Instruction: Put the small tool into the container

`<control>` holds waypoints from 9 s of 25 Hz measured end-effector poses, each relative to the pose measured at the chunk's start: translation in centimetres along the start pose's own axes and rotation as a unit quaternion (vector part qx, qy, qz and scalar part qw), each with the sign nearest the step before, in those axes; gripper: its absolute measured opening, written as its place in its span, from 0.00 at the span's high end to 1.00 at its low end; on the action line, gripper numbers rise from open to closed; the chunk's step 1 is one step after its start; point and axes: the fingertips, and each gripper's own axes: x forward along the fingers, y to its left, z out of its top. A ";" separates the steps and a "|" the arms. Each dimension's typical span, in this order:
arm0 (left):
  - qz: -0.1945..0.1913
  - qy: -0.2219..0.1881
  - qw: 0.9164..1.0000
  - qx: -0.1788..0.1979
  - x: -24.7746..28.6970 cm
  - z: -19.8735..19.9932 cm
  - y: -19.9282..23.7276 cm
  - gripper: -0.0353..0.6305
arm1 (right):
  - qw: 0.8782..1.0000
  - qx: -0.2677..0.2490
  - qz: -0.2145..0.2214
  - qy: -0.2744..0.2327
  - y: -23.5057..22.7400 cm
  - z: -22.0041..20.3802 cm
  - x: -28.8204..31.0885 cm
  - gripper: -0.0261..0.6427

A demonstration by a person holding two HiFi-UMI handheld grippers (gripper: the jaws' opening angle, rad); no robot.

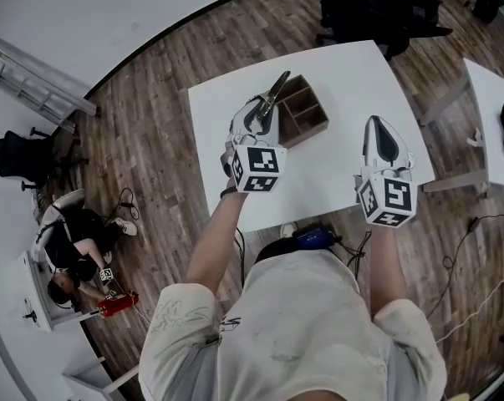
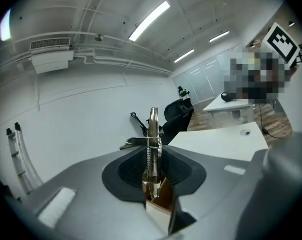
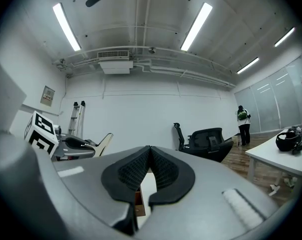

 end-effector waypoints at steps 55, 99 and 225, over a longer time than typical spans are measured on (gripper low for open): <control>-0.140 0.278 0.913 0.264 12.1 -10.7 -5.7 0.77 | 0.999 0.001 -0.028 0.030 -1.6 -2.4 -1.7 0.95; -0.134 0.141 0.966 0.168 8.3 -2.2 -6.1 0.74 | 1.000 -0.009 -0.007 0.023 -0.9 -1.8 -0.3 0.95; -0.006 -0.196 0.953 -0.233 -8.3 3.0 -4.7 0.92 | 0.996 -0.057 0.069 -0.014 4.5 -2.4 -1.3 0.95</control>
